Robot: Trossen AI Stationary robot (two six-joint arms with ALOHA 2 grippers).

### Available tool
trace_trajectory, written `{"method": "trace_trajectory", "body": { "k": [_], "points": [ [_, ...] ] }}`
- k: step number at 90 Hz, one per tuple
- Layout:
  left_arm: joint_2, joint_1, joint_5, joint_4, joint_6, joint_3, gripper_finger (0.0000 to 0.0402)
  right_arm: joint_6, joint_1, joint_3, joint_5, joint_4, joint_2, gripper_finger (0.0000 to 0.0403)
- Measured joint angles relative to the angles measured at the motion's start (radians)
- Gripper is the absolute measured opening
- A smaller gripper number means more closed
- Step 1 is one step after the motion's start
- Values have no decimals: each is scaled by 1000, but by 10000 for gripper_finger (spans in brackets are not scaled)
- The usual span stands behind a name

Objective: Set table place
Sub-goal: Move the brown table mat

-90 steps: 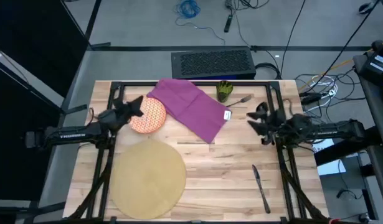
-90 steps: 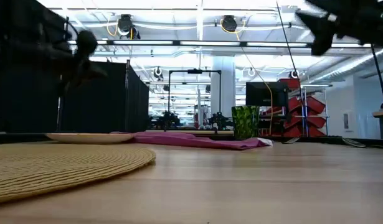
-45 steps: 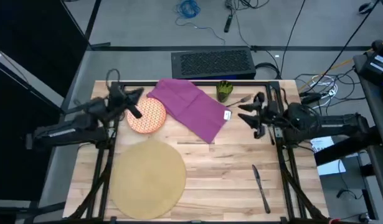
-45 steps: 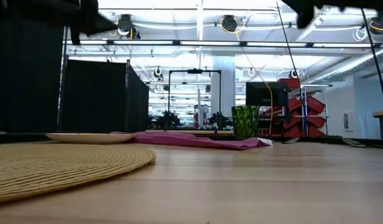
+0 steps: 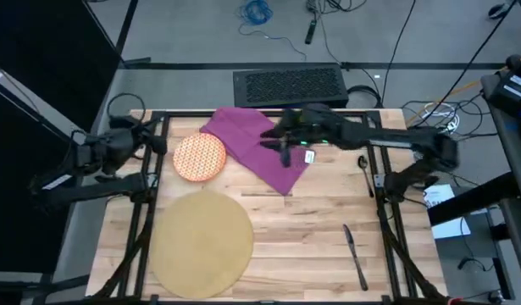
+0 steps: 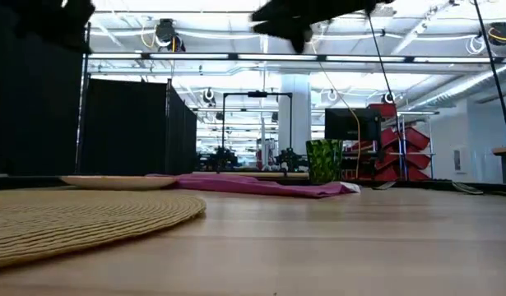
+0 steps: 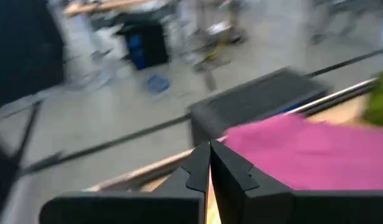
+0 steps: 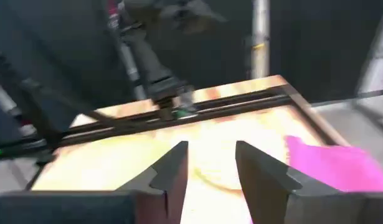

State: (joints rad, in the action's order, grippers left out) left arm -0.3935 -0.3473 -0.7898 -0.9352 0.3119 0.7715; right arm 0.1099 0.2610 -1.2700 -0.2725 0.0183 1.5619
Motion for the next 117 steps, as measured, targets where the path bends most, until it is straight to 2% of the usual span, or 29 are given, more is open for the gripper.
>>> {"method": "trace_trajectory", "body": {
  "k": [6,15,25,30,45,57,68,77,88,97,117],
  "points": [
    [-2,0,17,-37,20,-9,0,-19,-3,-81,-38,-3,83,64],
    [-15,0,30,-4,0,-10,0,-50,-11,-179,-71,0,176,12],
    [-60,-17,-41,-21,41,-10,0,-58,-24,-248,-77,0,255,2],
    [-78,-32,-39,-11,45,-15,0,-49,-32,-268,-98,4,288,1],
    [-153,-106,143,211,20,-129,0,10,-73,-292,-192,97,368,0],
    [-279,-231,225,367,6,-266,0,5,-115,-292,-201,109,371,0],
    [-377,-376,218,532,-9,-340,0,2,-147,-292,-201,91,354,0],
    [-431,-474,213,636,-81,-362,0,-2,-164,-293,-192,62,335,0],
    [-499,-564,158,690,-165,-361,0,-20,-178,-293,-151,20,326,0],
    [-556,-596,182,624,-156,-371,0,-34,-175,-292,-143,8,313,0],
    [-671,-595,257,658,-24,-383,0,-45,-144,-293,-138,23,294,0]
  ]
}}
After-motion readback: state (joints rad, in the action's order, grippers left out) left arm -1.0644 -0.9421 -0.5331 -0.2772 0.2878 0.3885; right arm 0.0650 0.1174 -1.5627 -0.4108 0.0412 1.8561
